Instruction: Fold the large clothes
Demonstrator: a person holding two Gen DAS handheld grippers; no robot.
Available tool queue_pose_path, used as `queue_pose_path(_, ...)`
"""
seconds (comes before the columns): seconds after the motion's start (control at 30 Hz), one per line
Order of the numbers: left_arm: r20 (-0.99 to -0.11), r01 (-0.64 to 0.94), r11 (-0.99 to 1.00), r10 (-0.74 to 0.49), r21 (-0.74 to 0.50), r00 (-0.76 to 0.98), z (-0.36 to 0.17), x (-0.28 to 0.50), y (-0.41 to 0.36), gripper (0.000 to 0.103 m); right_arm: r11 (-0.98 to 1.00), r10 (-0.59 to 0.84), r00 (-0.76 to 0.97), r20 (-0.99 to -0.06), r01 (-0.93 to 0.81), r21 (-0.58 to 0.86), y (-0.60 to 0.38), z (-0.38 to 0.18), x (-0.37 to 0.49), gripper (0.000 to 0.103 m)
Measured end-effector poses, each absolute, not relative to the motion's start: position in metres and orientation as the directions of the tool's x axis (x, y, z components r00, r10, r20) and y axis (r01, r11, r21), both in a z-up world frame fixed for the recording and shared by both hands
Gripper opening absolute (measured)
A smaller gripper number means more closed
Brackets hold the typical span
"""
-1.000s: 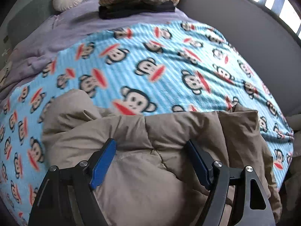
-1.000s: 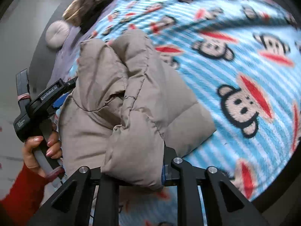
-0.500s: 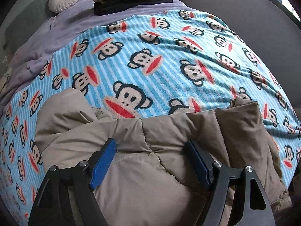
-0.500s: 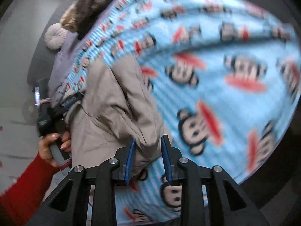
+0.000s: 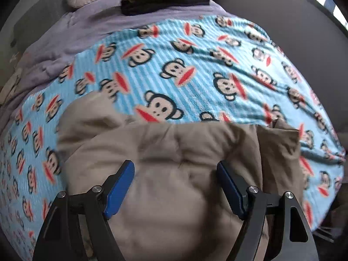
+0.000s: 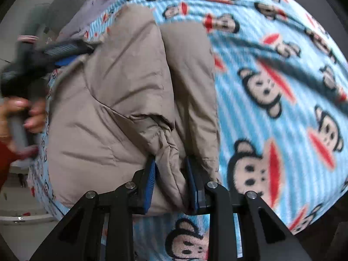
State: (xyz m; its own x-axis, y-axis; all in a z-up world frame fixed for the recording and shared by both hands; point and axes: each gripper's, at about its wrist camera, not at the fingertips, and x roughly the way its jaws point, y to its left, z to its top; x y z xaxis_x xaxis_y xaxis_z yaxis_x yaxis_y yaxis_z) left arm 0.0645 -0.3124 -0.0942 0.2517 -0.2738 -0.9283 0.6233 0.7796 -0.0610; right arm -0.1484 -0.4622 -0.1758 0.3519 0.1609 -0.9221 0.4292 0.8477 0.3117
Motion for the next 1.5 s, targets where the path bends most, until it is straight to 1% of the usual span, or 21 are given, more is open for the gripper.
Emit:
queue_pose_path(0.13,-0.926,0.547,0.825,-0.306,-0.142,0.22,-0.072,0.045,-0.253,0.079,0.829,0.169,0.348,-0.922,0.456,0.324,-0.466,-0.184,-0.149,0.03)
queue_pose_path(0.23,-0.94,0.514,0.837,-0.303,-0.186,0.155,-0.079,0.018,-0.213,0.079,0.815,0.166,0.352,-0.921,0.477,0.329,-0.468,-0.192,-0.149,0.03)
queue_pose_path(0.3,-0.95,0.527,0.825,-0.297,-0.203,0.1,-0.094,-0.004,-0.197,0.079,0.814,0.148,0.358,-0.922,0.486,0.319,-0.467,-0.198,-0.151,0.03)
queue_pose_path(0.47,-0.938,0.517,0.812,-0.343,-0.269,0.05,-0.115,-0.024,-0.183,0.079,0.821,0.092,0.336,-0.937,0.507,0.263,-0.462,-0.205,-0.146,0.03)
queue_pose_path(0.63,-0.93,0.53,0.797,-0.365,-0.29,0.039,-0.115,-0.024,-0.178,0.079,0.812,0.045,0.303,-0.952,0.544,0.211,-0.448,-0.209,-0.138,0.033)
queue_pose_path(0.87,-0.937,0.577,0.769,-0.35,-0.275,0.02,-0.104,-0.029,-0.171,0.079,0.796,-0.038,0.241,-0.97,0.594,0.117,-0.428,-0.199,-0.127,0.035)
queue_pose_path(1.0,-0.941,0.578,0.774,-0.337,-0.258,0.031,-0.099,-0.034,-0.161,0.079,0.796,-0.052,0.2,-0.978,0.6,0.081,-0.417,-0.192,-0.118,0.036)
queue_pose_path(1.1,-0.948,0.571,0.786,-0.315,-0.237,0.041,-0.096,-0.033,-0.154,0.079,0.81,-0.055,0.187,-0.981,0.583,0.066,-0.405,-0.173,-0.109,0.036)
queue_pose_path(1.13,-0.95,0.57,0.789,-0.308,-0.227,0.047,-0.095,-0.032,-0.153,0.079,0.814,-0.053,0.19,-0.98,0.577,0.067,-0.406,-0.167,-0.108,0.037)
queue_pose_path(1.17,-0.953,0.568,0.794,-0.298,-0.216,0.055,-0.093,-0.032,-0.152,0.079,0.821,-0.049,0.201,-0.978,0.566,0.075,-0.403,-0.159,-0.107,0.039)
queue_pose_path(1.2,-0.956,0.562,0.802,-0.286,-0.201,0.066,-0.092,-0.031,-0.15,0.079,0.825,-0.041,0.215,-0.976,0.559,0.088,-0.403,-0.152,-0.106,0.044)
queue_pose_path(1.27,-0.96,0.541,0.82,-0.267,-0.184,0.078,-0.088,-0.029,-0.145,0.079,0.829,-0.019,0.236,-0.972,0.548,0.117,-0.402,-0.142,-0.103,0.048)
queue_pose_path(1.37,-0.965,0.504,0.847,-0.247,-0.17,0.088,-0.085,-0.025,-0.139,0.079,0.836,0.018,0.261,-0.965,0.526,0.157,-0.405,-0.129,-0.096,0.048)
queue_pose_path(1.5,-0.97,0.468,0.872,-0.216,-0.143,0.107,-0.083,-0.021,-0.135,0.079,0.849,0.059,0.271,-0.961,0.492,0.19,-0.417,-0.129,-0.09,0.048)
